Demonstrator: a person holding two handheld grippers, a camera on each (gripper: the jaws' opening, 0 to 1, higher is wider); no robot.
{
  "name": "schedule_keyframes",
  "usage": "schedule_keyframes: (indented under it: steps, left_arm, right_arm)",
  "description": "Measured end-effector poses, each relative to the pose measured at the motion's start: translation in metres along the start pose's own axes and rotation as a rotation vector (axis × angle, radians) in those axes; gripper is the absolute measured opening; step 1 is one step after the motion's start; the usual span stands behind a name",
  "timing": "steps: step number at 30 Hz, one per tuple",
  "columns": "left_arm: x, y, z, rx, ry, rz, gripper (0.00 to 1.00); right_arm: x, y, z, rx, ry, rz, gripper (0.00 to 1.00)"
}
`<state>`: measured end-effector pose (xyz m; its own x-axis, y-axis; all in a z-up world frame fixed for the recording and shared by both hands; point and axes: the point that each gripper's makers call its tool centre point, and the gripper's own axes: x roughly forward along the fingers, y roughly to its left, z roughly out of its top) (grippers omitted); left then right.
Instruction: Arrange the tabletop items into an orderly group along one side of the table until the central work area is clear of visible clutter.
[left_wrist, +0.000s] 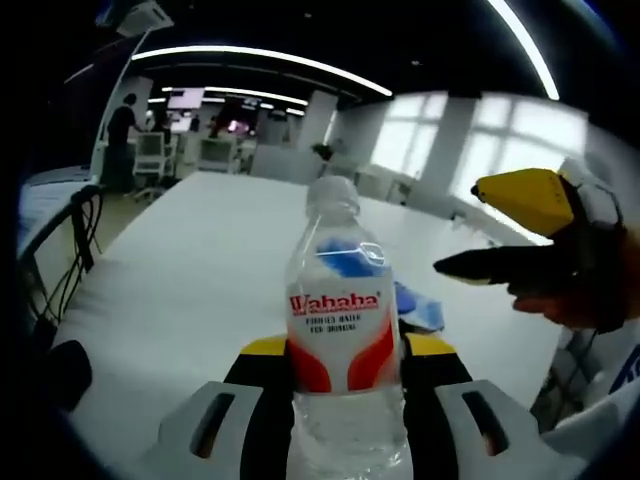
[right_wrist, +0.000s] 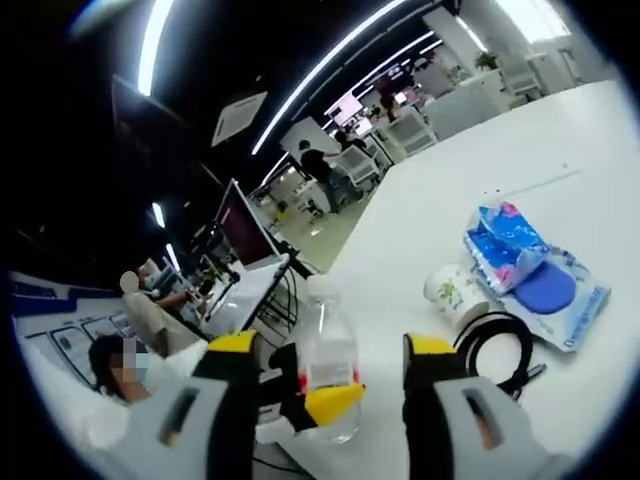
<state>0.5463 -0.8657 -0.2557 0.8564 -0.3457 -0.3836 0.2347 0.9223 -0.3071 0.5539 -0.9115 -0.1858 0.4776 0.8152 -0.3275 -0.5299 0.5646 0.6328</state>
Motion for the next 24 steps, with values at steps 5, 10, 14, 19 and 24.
schedule_keyframes:
  steps: [5,10,14,19,24]
  left_arm:
    - [-0.003,-0.014,0.001,0.050,-0.006,-0.025,0.38]
    - [-0.006,-0.022,-0.001,0.069,-0.006,-0.030,0.38]
    - [-0.012,-0.027,0.000,0.081,-0.014,-0.038,0.38]
    - [-0.015,-0.030,-0.005,0.080,-0.018,-0.045,0.38]
    - [-0.018,-0.035,-0.008,0.096,-0.015,-0.052,0.38]
  right_arm:
    - [0.006,0.002,0.004,-0.014,0.020,0.011,0.56]
    - [0.010,0.006,0.007,-0.033,0.028,0.019,0.56]
    - [0.010,0.011,0.005,-0.044,0.030,0.032,0.55]
    - [0.010,0.011,-0.002,-0.029,0.026,0.035,0.52]
    - [0.012,0.011,-0.004,-0.017,0.033,0.035,0.51]
